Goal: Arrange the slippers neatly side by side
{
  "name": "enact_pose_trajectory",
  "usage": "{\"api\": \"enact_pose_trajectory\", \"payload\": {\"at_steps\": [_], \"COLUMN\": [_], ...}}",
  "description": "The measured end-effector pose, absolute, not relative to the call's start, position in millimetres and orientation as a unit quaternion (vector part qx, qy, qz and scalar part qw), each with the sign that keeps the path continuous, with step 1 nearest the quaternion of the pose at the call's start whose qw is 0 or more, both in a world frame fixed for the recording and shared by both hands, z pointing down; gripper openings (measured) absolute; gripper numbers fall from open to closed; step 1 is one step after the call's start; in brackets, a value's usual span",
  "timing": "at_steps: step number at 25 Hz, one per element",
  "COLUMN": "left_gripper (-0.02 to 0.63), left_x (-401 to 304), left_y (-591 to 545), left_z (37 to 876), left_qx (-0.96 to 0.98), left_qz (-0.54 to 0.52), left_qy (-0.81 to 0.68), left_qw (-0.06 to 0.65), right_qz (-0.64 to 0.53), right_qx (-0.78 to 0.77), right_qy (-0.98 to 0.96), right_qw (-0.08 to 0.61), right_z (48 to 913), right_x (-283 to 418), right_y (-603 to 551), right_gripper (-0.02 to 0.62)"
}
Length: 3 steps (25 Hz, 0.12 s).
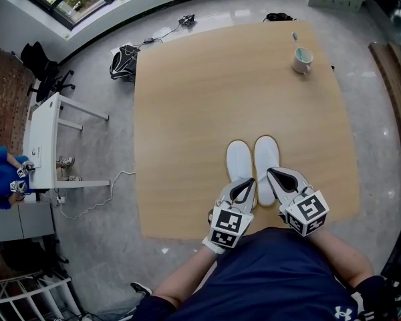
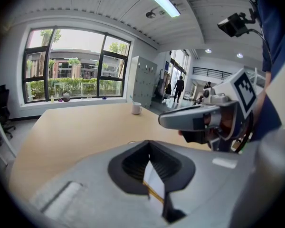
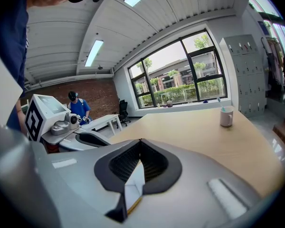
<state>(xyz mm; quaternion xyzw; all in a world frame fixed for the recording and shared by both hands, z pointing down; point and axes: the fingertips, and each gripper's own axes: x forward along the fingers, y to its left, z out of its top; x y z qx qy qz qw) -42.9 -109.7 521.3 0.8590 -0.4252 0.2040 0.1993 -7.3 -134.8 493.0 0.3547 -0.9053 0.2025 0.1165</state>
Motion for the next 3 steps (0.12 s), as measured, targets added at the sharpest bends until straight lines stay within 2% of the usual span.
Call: {"api": "enact_pose_trajectory", "payload": {"at_steps": [3], "left_gripper": [0.005], "left_x": [-44.5], "left_y": [-106.9], "left_z": [522.4], "left_qx": [0.858], "left_qz": [0.208], "left_qy": [-0.423], "left_qw": [0.202], "right_qz": [0.204], "right_qx": [0.356], "right_qy": [-0.905], "right_qw": [0.115], "right_z": [492.3], "right_x": [-8.5], "right_y": [-133.0], "right_gripper": [0.011]}}
